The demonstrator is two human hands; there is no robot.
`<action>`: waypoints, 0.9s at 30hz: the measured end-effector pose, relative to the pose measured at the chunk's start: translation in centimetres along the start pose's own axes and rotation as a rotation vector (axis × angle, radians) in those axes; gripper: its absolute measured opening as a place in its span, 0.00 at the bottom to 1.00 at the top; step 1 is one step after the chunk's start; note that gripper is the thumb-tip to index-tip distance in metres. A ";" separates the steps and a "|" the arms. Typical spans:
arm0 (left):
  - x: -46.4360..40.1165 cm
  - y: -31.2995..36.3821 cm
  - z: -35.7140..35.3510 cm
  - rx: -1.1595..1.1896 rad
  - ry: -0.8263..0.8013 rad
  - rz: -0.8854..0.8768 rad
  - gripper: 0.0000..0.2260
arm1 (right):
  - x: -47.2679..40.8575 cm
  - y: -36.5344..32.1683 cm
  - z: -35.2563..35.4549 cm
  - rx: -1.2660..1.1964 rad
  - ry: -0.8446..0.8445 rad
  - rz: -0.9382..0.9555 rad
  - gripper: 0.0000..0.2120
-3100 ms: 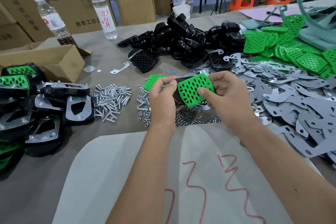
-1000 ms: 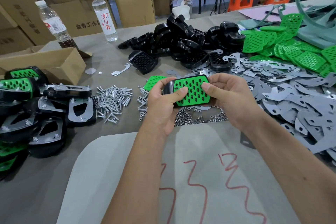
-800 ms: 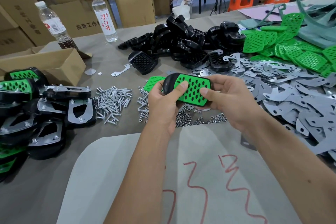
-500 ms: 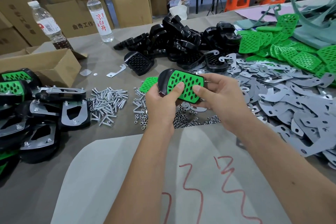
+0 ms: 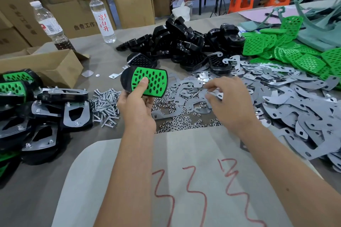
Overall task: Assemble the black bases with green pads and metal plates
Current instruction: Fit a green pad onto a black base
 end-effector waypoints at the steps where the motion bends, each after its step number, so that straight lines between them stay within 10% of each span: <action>1: 0.1 0.0 -0.1 0.026 0.002 0.023 0.10 | 0.0 -0.3 -0.1 0.023 -0.026 0.053 0.09; 14: 0.2 0.1 -0.3 0.001 0.032 0.083 0.19 | 1.1 -4.4 -1.7 0.036 -0.328 0.495 0.20; 27: 0.0 -0.9 -0.1 -0.181 -0.046 -0.009 0.11 | 0.8 -3.1 -1.4 0.040 -0.222 0.281 0.11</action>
Point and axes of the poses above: each hand's wrist, its own x-axis away from the middle knuckle, its own z-axis out of the back of the hand, y = z × x, the point moved 2 cm from there along -x, towards the middle knuckle, and after that the axes turned 14 degrees about x, right-handed, at the moved point
